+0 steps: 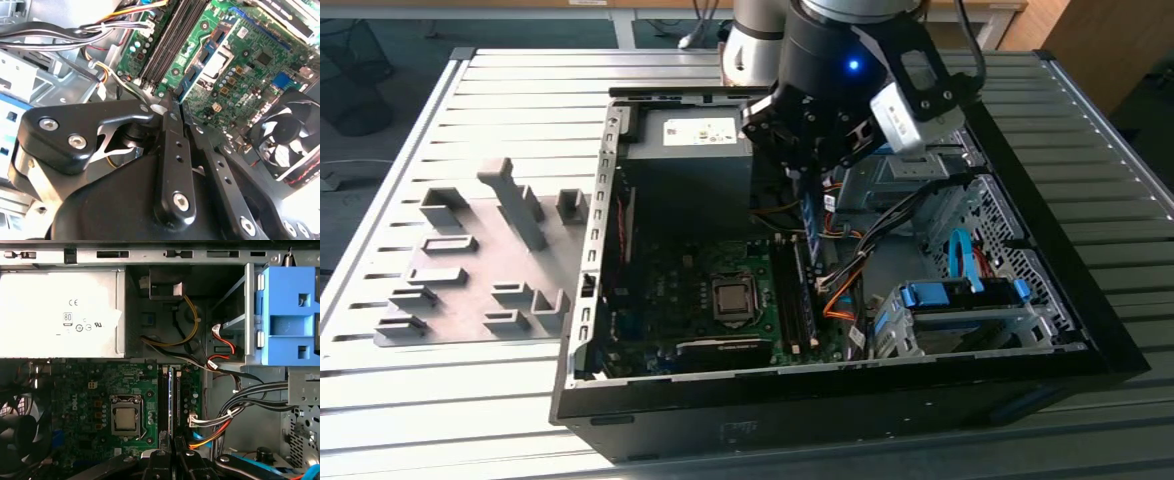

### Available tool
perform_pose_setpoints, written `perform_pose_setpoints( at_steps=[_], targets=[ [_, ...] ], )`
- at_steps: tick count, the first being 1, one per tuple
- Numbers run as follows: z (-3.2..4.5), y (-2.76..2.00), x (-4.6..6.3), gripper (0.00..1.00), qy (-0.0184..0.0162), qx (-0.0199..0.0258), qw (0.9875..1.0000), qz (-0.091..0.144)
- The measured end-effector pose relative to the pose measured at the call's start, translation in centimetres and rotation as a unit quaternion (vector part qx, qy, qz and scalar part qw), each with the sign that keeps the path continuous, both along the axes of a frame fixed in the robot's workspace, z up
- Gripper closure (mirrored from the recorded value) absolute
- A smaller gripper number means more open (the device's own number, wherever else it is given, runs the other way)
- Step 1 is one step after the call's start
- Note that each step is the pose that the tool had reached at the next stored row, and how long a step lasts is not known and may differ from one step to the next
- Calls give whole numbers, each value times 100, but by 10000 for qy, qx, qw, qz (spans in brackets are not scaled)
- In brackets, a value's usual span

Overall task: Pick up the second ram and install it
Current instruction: 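Insert the second ram into the second slot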

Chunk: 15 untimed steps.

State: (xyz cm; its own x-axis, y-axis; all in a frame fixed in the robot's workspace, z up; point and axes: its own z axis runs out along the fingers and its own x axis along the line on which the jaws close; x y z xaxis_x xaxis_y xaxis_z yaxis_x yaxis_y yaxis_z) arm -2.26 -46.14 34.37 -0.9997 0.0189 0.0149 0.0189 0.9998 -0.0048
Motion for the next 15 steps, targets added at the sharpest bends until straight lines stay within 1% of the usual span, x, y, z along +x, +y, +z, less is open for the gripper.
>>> perform_pose_setpoints(
  at_steps=[4,5,6,8,10,13,15],
  targets=[
    [-73,0,-1,86,2,0,10000,23],
    [-91,0,-1,86,2,0,10000,53],
    [-124,0,-1,86,5,1,9999,145],
    [-160,-4,-1,86,15,1,9997,241],
    [-196,-19,-1,86,18,1,9997,245],
    [-246,-29,-1,86,19,0,9998,223],
    [-247,-29,-1,86,19,0,9998,221]
  ],
)
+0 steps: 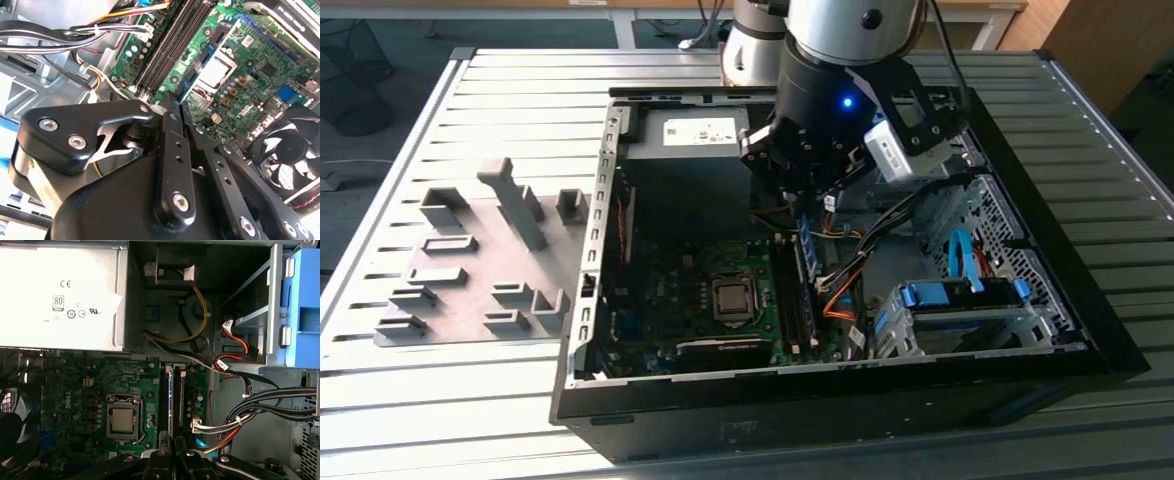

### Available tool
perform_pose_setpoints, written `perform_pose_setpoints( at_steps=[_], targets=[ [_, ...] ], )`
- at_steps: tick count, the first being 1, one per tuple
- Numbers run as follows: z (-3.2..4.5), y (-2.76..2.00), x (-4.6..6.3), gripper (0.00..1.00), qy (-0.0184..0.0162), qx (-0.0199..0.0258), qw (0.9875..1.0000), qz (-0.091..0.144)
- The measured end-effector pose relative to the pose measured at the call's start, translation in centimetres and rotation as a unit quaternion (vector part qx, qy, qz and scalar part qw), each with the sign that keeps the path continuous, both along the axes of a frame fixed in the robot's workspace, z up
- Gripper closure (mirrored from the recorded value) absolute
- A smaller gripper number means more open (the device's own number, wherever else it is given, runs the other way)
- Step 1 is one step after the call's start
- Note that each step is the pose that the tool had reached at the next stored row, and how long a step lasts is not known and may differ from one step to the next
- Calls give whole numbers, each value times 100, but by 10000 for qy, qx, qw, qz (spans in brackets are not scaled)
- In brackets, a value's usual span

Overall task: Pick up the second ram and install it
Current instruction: 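Insert the second ram into the second slot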

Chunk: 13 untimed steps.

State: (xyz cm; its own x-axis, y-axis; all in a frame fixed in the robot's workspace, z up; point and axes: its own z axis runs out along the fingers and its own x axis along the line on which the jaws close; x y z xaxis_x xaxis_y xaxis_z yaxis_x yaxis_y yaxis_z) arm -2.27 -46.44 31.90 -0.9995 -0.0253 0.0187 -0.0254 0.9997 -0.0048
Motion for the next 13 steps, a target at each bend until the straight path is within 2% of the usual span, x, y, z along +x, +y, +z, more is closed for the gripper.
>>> perform_pose_setpoints(
  at_steps=[4,6,13],
  targets=[
    [-4,-1,0,86,0,0,10000,-1],
    [-20,-19,1,86,-1,0,10000,-16],
    [-143,-30,0,86,0,0,10000,-61]
  ],
)
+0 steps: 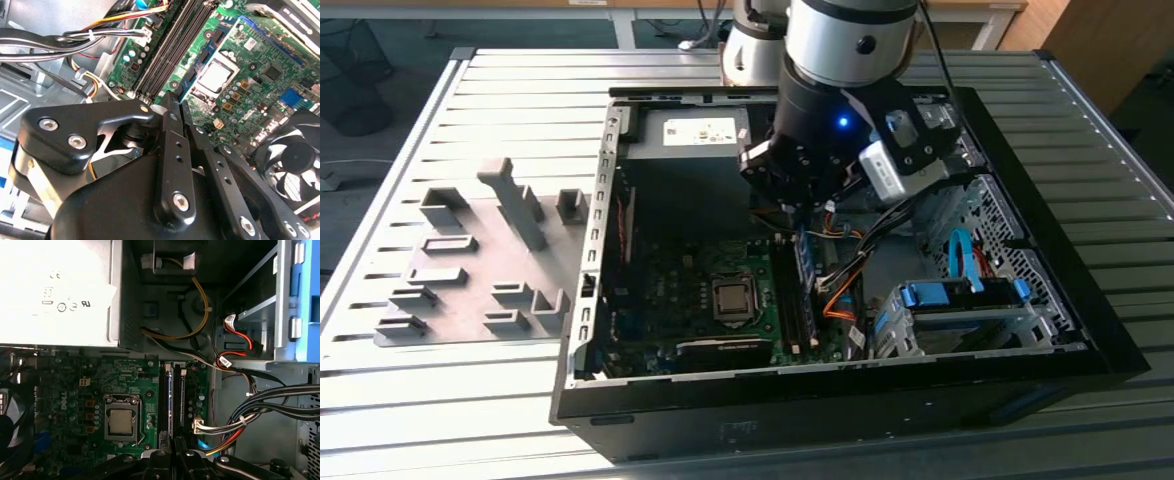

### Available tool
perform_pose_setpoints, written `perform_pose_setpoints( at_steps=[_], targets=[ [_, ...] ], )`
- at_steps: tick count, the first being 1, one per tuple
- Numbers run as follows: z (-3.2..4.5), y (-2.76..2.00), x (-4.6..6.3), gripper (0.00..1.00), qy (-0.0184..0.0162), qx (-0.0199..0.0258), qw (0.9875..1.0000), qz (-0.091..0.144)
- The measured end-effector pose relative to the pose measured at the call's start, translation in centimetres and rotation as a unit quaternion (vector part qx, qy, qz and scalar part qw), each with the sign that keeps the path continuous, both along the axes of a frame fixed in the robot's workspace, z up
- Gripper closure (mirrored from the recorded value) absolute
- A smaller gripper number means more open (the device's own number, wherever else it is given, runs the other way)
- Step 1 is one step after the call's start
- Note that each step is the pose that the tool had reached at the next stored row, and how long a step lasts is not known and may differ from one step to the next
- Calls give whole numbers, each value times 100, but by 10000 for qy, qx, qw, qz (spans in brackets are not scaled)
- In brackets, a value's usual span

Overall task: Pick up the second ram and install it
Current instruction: 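Insert the second ram into the second slot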

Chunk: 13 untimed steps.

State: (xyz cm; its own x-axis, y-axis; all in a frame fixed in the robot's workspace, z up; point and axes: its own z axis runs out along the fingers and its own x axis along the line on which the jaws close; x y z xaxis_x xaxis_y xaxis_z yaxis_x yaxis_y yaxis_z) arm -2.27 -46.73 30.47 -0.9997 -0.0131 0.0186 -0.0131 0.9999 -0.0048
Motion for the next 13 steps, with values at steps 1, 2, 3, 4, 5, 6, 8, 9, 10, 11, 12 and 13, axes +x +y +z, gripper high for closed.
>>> perform_pose_setpoints(
  at_steps=[1,2,3,4,5,6,8,9,10,11,12,13],
  targets=[
    [-19,0,0,86,0,0,10000,-4],
    [-37,0,0,86,0,0,10000,-12],
    [-54,0,0,86,0,0,10000,-20],
    [-72,0,0,86,0,0,10000,-28],
    [-90,0,0,86,0,0,10000,-36],
    [-110,0,0,86,0,0,10000,-43],
    [-145,0,0,86,0,0,10000,-52],
    [-163,0,0,86,0,0,10000,-57],
    [-181,0,0,86,0,0,10000,-64],
    [-199,0,0,86,0,0,10000,-71],
    [-219,0,0,86,0,0,10000,-79],
    [-237,0,0,86,0,0,10000,-85]
  ],
)
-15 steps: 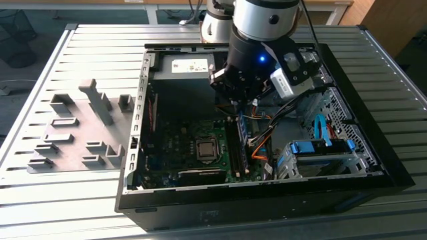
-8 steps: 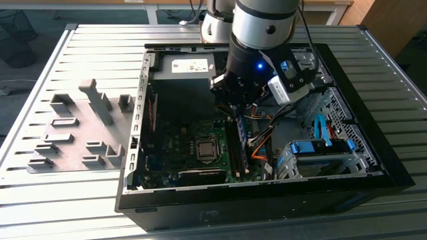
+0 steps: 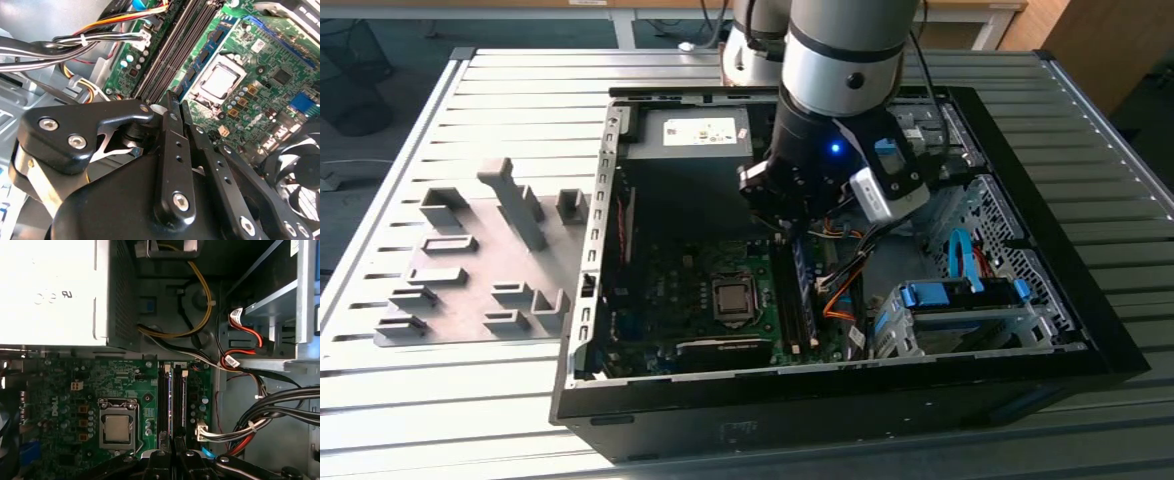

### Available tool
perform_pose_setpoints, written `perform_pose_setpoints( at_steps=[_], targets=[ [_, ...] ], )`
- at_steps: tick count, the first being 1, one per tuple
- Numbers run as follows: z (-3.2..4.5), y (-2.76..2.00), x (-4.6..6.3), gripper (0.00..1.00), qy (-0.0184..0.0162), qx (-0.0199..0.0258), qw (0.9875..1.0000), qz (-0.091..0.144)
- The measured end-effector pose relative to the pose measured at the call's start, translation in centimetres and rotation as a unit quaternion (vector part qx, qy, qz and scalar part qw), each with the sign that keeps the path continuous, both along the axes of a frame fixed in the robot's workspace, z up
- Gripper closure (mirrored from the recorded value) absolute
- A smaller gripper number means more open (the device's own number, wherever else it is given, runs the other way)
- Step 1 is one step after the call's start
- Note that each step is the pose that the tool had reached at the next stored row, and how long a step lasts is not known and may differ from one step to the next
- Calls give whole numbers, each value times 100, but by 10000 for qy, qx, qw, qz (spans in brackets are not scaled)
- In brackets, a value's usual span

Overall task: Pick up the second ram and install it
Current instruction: 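Insert the second ram into the second slot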

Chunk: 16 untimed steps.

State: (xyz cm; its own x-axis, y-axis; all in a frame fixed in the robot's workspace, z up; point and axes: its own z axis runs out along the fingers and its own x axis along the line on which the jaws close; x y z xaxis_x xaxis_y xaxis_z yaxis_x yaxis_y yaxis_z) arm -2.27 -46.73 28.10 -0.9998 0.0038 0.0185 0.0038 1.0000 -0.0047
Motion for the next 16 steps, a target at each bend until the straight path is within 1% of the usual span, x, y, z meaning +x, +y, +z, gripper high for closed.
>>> perform_pose_setpoints(
  at_steps=[3,6,12,16],
  targets=[
    [-41,-7,0,86,2,-2,10000,-9],
    [-64,-48,0,86,2,0,10000,-16],
    [-76,-51,0,86,3,-1,10000,-20],
    [-128,-54,0,86,2,0,10000,-24]
  ],
)
